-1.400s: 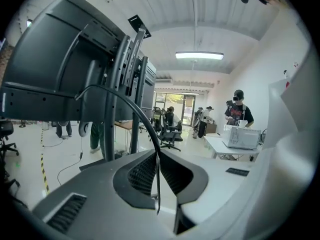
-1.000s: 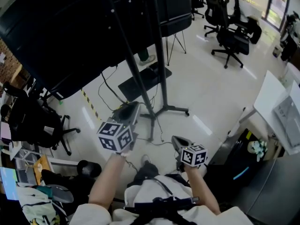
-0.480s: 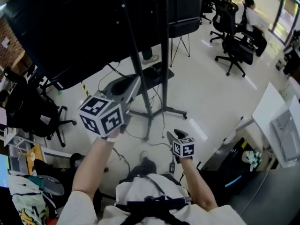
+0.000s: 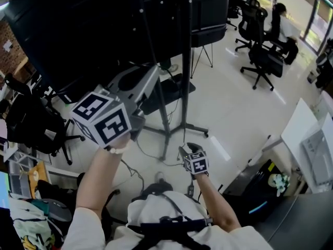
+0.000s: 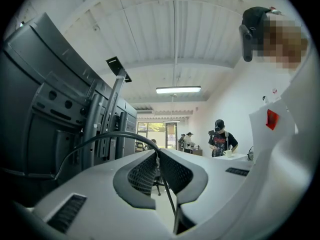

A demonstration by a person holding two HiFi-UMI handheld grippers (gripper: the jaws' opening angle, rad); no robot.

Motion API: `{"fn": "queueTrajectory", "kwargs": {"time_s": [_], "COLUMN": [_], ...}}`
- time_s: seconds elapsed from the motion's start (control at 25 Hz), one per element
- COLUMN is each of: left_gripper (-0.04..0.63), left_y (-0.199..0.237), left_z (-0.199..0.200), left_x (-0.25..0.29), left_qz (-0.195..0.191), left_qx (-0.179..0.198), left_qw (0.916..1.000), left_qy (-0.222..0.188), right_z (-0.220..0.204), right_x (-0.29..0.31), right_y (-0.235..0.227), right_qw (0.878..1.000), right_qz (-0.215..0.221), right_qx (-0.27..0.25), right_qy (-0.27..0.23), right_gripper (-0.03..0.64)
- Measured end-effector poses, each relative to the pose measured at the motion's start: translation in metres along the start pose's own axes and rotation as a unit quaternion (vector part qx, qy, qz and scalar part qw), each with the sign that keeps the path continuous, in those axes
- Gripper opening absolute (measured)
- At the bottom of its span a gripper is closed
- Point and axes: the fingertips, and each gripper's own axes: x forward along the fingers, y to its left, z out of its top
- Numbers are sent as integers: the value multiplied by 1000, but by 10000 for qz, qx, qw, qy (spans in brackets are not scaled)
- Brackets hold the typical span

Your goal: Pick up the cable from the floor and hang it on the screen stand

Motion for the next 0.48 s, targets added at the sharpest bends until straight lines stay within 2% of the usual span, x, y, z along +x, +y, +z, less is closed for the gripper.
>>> {"fn": "queueTrajectory", "kwargs": {"time_s": [0.24, 0.44, 0.48], "left_gripper": [20, 18, 19], "left_y": [4, 7, 8], "left_z": [26, 41, 44], "left_x": [-4, -11, -12], "left_qz": [-63, -68, -77], "left_qx": [-28, 14, 22], "left_qw": [9997, 9994, 9994], "left_qy": [-227, -329, -350], "right_z": [15, 20, 24], "right_x": [18, 34, 36], "right_y": [5, 7, 7], "right_qw": [9991, 9988, 9988], "right_qz": [-8, -27, -32], "right_qx": [-424, -494, -494], "right_qy": [-14, 11, -11], "right_gripper": [209, 207, 189]}}
